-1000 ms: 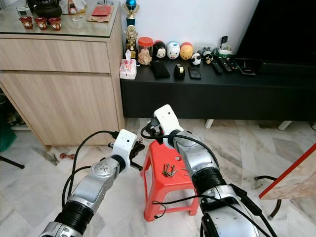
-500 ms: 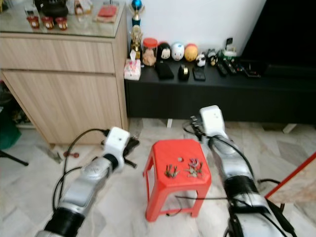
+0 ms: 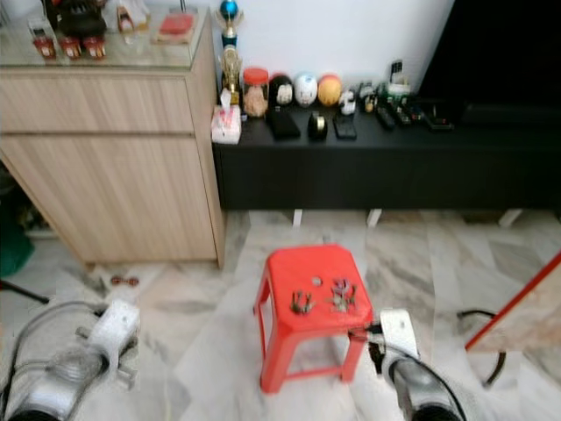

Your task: Hang keys on a hook

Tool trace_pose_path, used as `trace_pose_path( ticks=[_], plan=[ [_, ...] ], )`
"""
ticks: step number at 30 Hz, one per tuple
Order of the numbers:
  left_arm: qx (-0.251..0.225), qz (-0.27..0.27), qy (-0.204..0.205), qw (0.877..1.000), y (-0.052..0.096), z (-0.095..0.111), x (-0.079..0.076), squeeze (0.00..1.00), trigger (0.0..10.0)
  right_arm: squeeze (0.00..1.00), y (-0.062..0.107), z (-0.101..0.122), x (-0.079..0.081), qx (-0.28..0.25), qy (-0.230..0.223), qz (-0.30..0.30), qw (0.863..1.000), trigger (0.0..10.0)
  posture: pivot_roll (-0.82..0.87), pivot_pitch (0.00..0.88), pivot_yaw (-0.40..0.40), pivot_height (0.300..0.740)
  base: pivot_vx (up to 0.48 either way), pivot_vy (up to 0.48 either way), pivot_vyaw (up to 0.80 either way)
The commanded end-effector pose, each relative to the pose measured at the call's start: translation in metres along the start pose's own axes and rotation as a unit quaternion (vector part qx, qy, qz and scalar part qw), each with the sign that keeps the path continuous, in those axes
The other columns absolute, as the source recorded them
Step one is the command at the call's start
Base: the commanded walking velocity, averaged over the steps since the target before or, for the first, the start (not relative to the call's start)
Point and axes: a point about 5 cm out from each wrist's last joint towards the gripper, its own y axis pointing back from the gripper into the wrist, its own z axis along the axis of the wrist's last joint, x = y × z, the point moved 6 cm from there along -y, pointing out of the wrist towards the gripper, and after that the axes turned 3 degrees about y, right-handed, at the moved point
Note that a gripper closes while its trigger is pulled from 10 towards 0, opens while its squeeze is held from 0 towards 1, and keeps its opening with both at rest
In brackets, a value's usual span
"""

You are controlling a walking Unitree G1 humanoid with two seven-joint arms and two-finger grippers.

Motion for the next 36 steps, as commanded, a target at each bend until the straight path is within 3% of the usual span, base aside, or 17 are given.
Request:
trace_pose_path(
  ticks=[1, 3, 4, 5, 9, 12, 16, 19, 21, 24, 31, 36],
  plan=[
    [0.052, -0.052, -0.039, 0.997, -0.005, -0.035, -0.041, 0.0, 10.0, 0.0, 0.001, -0.028, 0.009, 0.033, 0.033, 0.014, 0.999, 10.0, 0.05, 0.0, -0.081, 0.74, 0.0, 0.0, 0.0],
    [0.074, -0.072, -0.03, 0.994, -0.005, -0.052, -0.061, 0.0, 10.0, 0.0, 0.002, -0.039, 0.014, 0.043, 0.066, 0.02, 0.997, 10.0, 0.05, 0.0, -0.081, 0.74, 0.0, 0.0, 0.0],
    [0.074, -0.072, -0.03, 0.994, -0.005, -0.052, -0.061, 0.0, 10.0, 0.0, 0.002, -0.039, 0.014, 0.043, 0.066, 0.02, 0.997, 10.0, 0.05, 0.0, -0.081, 0.74, 0.0, 0.0, 0.0],
    [0.102, -0.081, 0.002, 0.991, -0.003, -0.069, -0.077, 0.0, 10.0, 0.0, 0.004, -0.053, 0.022, 0.058, 0.063, 0.03, 0.996, 10.0, 0.05, 0.0, -0.084, 0.74, 0.0, 0.0, 0.0],
    [0.156, -0.078, 0.064, 0.983, 0.004, -0.102, -0.095, 0.0, 10.0, 0.0, 0.01, -0.084, 0.03, 0.1, 0.044, 0.039, 0.993, 10.0, 0.04, 0.0, -0.086, 0.74, 0.0, 0.0, 0.0],
    [0.163, -0.077, 0.065, 0.981, 0.005, -0.106, -0.095, 0.0, 10.0, 0.0, 0.012, -0.091, 0.03, 0.11, 0.038, 0.039, 0.992, 10.0, 0.04, 0.0, -0.089, 0.74, 0.0, 0.0, 0.0],
    [0.147, -0.033, 0.128, 0.98, 0.001, -0.098, -0.072, 0.0, 10.0, 0.0, 0.013, -0.098, 0.029, 0.115, 0.037, 0.035, 0.992, 10.0, 0.06, 0.0, -0.099, 0.74, 0.0, 0.0, 0.0],
    [0.138, -0.023, 0.126, 0.982, -0.001, -0.094, -0.066, 0.0, 10.0, 0.0, 0.012, -0.094, 0.027, 0.112, 0.036, 0.034, 0.992, 10.0, 0.05, 0.0, -0.101, 0.74, 0.0, 0.0, 0.0],
    [0.129, -0.013, 0.146, 0.981, -0.002, -0.089, -0.063, 0.0, 10.0, 0.0, 0.012, -0.092, 0.026, 0.109, 0.033, 0.032, 0.993, 10.0, 0.04, 0.0, -0.101, 0.74, 0.0, 0.0, 0.0],
    [0.116, -0.01, 0.183, 0.976, -0.004, -0.083, -0.064, 0.0, 10.0, 0.0, 0.012, -0.09, 0.024, 0.104, 0.029, 0.031, 0.994, 10.0, 0.03, 0.0, -0.096, 0.74, 0.0, 0.0, 0.0],
    [0.126, -0.008, 0.184, 0.975, 0.0, -0.098, -0.069, 0.0, 10.0, 0.0, 0.011, -0.089, 0.026, 0.099, 0.035, 0.036, 0.994, 10.0, 0.03, 0.0, -0.079, 0.74, 0.0, 0.0, 0.0],
    [0.133, -0.002, 0.186, 0.973, 0.003, -0.108, -0.068, 0.0, 10.0, 0.0, 0.013, -0.094, 0.024, 0.106, 0.031, 0.03, 0.993, 10.0, 0.04, 0.0, -0.07, 0.74, 0.0, -0.399, 0.0]
  ],
)
